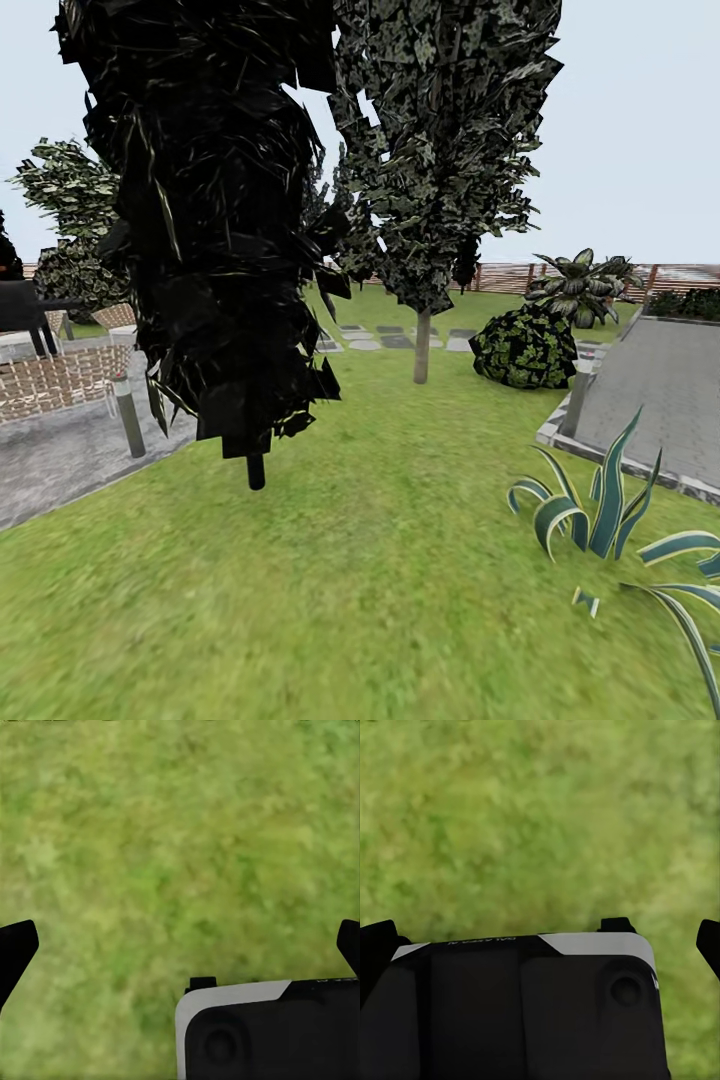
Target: Take the three Easter eggs out of the wicker basket on the lawn in the garden, then place them on the lawn next to a single tree (choose any tree) so that all three eggs are next to the same tree and none are left in the basket.
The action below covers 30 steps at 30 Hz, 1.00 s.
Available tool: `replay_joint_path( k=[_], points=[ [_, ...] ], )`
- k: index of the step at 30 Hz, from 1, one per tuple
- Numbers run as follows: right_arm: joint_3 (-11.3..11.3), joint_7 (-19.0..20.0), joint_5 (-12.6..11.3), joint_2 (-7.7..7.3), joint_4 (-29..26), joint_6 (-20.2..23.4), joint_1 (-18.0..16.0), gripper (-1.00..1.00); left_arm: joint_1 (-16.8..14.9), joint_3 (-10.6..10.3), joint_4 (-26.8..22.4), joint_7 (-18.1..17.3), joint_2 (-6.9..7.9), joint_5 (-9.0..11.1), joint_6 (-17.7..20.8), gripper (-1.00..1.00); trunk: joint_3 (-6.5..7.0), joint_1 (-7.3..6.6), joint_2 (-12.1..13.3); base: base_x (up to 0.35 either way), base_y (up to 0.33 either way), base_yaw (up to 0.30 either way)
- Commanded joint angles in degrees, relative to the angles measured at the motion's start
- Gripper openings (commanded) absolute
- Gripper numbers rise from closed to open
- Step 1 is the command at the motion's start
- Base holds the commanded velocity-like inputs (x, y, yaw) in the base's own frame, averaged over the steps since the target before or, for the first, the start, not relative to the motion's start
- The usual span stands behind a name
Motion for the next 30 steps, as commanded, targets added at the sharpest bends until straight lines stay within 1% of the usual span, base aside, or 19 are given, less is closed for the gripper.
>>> replay_joint_path(
  k=[1,10,18,23,30],
  points=[
    [-0.3,0.1,0.0,0.05,-0.1,0.3,0.0,1.00,0.0,-0.2,0.1,0.1,0.02,0.0,-0.2,1.00,-0.02,0.03,0.0,0.172,0.000,-0.027],
    [-0.3,0.1,0.0,-0.01,-0.1,0.3,0.0,1.00,0.0,-0.2,0.1,0.1,0.02,0.0,-0.2,1.00,0.11,0.03,0.0,0.262,-0.008,-0.141],
    [-0.3,0.1,0.0,-0.03,-0.1,0.3,0.0,1.00,0.0,-0.2,0.1,0.1,0.02,0.0,-0.2,1.00,0.15,0.03,0.0,0.179,-0.069,-0.036],
    [-0.3,0.1,0.0,-0.03,-0.1,0.3,0.0,1.00,0.0,-0.2,0.1,0.1,0.02,0.0,-0.2,1.00,0.37,0.03,0.0,0.143,-0.020,-0.142],
    [-0.3,0.2,0.0,-0.03,-0.1,0.3,0.0,1.00,0.0,-0.3,0.1,0.1,0.02,0.0,-0.2,1.00,0.80,0.03,0.0,0.036,-0.003,-0.201]
  ],
)
